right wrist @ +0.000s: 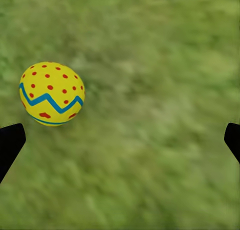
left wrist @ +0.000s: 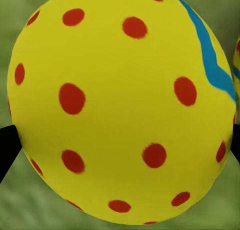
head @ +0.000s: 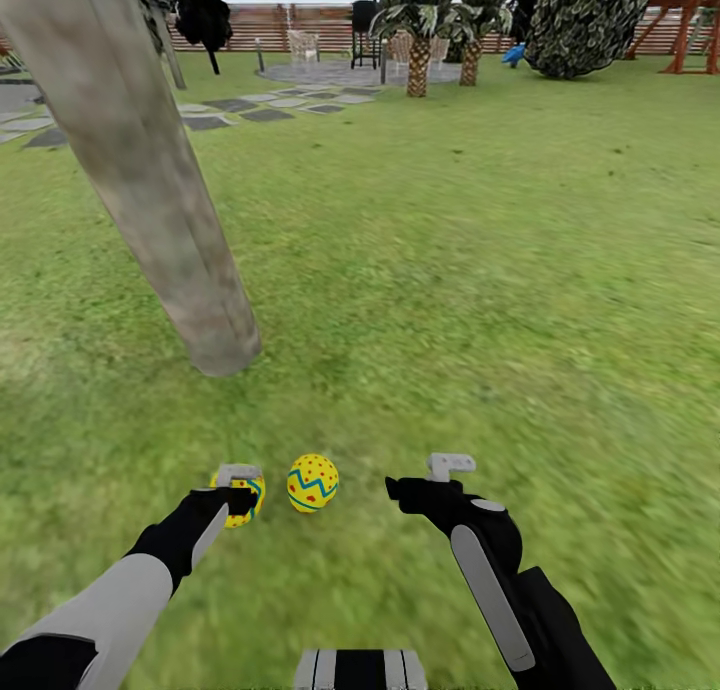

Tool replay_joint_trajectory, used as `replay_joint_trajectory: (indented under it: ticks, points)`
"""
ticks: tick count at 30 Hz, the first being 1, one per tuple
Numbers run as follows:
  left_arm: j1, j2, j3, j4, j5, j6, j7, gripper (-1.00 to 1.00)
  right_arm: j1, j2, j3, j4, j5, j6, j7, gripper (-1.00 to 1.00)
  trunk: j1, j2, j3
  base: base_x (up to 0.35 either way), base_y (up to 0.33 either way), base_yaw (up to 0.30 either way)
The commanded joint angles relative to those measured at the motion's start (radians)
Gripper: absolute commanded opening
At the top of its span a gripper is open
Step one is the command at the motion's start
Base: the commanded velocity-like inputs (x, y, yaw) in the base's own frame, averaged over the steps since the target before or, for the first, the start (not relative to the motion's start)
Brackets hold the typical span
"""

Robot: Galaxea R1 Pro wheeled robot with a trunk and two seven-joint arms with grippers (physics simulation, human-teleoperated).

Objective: Take the three Easter eggs out of the wicker basket on the lawn in the garden, then place them on the lawn next to a single tree (choose any tree) so that all three eggs are next to the same tree and none are left in the basket.

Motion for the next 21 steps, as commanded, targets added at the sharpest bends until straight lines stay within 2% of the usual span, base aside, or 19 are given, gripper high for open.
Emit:
replay_joint_trajectory:
  ticks: [1, 11, 18, 21]
  points:
    - [0.0, 0.001, -0.008, -0.002, 0.01, 0.005, 0.009, -1.0, -0.001, 0.0, 0.001, -0.001, -0.01, 0.002, -0.01, 1.0, 0.0, -0.001, -0.005, 0.0, 0.0, 0.0]
    - [0.0, 0.002, -0.008, -0.002, 0.01, -0.03, 0.011, -1.0, -0.001, 0.0, 0.002, -0.001, -0.008, 0.001, -0.01, 1.0, 0.005, -0.003, -0.043, 0.0, 0.0, 0.0]
    - [0.001, 0.001, -0.008, -0.002, 0.01, -0.034, 0.013, -1.0, -0.001, 0.0, 0.002, -0.001, -0.008, 0.001, -0.01, 1.0, 0.005, -0.003, -0.043, 0.011, 0.0, 0.0]
    - [0.001, 0.001, -0.008, -0.002, 0.009, -0.031, 0.014, -1.0, -0.001, 0.0, 0.002, -0.001, -0.009, 0.001, -0.01, 1.0, 0.005, -0.003, -0.043, 0.209, 0.0, 0.0]
